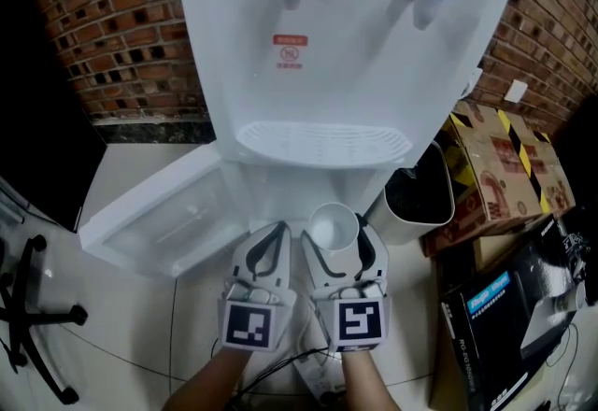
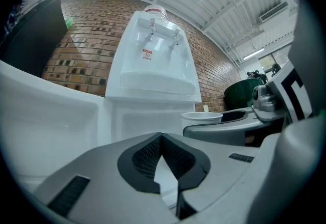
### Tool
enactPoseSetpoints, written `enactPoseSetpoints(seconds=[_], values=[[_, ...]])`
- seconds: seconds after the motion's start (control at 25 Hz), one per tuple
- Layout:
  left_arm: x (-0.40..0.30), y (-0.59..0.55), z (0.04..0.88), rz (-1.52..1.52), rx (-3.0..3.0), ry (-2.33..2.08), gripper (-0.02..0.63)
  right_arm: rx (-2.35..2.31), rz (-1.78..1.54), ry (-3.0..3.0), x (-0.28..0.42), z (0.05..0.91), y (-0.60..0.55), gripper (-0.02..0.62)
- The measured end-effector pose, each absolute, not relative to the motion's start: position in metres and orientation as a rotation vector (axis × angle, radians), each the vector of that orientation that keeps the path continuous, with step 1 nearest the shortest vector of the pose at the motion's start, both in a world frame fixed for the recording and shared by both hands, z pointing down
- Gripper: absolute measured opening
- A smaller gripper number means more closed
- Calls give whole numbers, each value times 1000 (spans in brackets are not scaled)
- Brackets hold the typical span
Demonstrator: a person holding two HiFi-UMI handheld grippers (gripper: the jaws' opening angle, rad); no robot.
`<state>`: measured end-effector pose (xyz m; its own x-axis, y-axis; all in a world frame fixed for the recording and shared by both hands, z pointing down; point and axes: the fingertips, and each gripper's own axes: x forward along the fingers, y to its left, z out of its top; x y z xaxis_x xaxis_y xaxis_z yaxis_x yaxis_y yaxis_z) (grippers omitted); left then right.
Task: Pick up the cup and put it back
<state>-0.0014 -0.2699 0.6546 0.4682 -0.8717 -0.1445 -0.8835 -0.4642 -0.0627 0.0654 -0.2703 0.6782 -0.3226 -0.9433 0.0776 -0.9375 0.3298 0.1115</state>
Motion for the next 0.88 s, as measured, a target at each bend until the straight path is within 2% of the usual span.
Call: enactPoseSetpoints(seconds=[0.88], values=[[-16, -269, 697, 147, -2608, 1637, -3, 1730, -45, -2538, 49, 787, -390, 345]])
